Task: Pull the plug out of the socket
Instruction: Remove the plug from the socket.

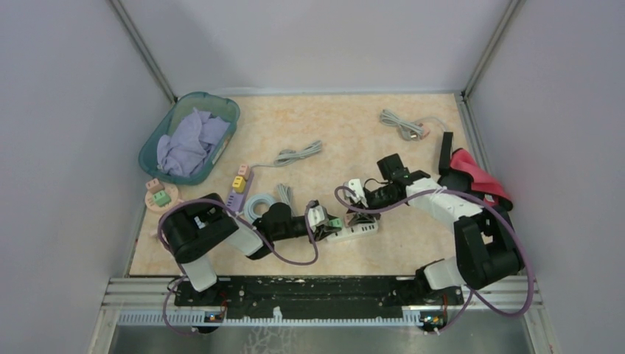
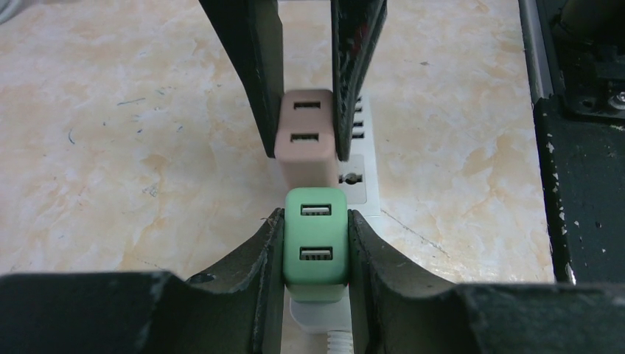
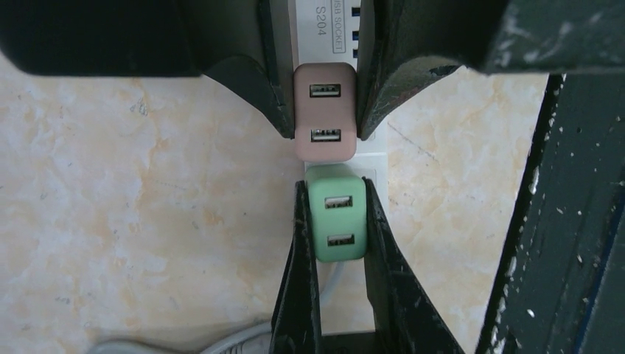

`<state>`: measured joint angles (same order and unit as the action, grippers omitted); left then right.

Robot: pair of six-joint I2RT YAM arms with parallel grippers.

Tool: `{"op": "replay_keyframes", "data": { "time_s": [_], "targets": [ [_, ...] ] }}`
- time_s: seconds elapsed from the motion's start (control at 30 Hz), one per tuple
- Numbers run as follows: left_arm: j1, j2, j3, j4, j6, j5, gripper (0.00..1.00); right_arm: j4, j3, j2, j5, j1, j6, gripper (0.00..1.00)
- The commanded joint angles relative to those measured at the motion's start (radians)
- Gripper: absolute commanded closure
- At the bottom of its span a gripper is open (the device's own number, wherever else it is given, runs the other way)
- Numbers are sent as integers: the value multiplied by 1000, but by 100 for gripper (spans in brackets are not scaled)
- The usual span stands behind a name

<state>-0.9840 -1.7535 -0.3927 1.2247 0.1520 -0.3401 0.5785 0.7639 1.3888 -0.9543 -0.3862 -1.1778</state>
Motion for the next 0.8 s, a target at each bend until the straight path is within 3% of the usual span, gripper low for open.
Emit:
{"op": "replay_keyframes", "data": {
  "time_s": [0.0,0.27,0.57,0.77],
  "targets": [
    [-1,-39,33,-60,15,17,100,45,69,-46,-100,37,-100,100],
    [-1,-71,-10,-87,51,2,100,230,66,-29,-159,40,-371,100],
    [-1,-96,3,-41,6,-4,100,284,109,-14,-157,40,-387,100],
    [-1,-105,-3,-35,-22,-12,100,270,137,-30,-156,60,-303,100]
  ]
}}
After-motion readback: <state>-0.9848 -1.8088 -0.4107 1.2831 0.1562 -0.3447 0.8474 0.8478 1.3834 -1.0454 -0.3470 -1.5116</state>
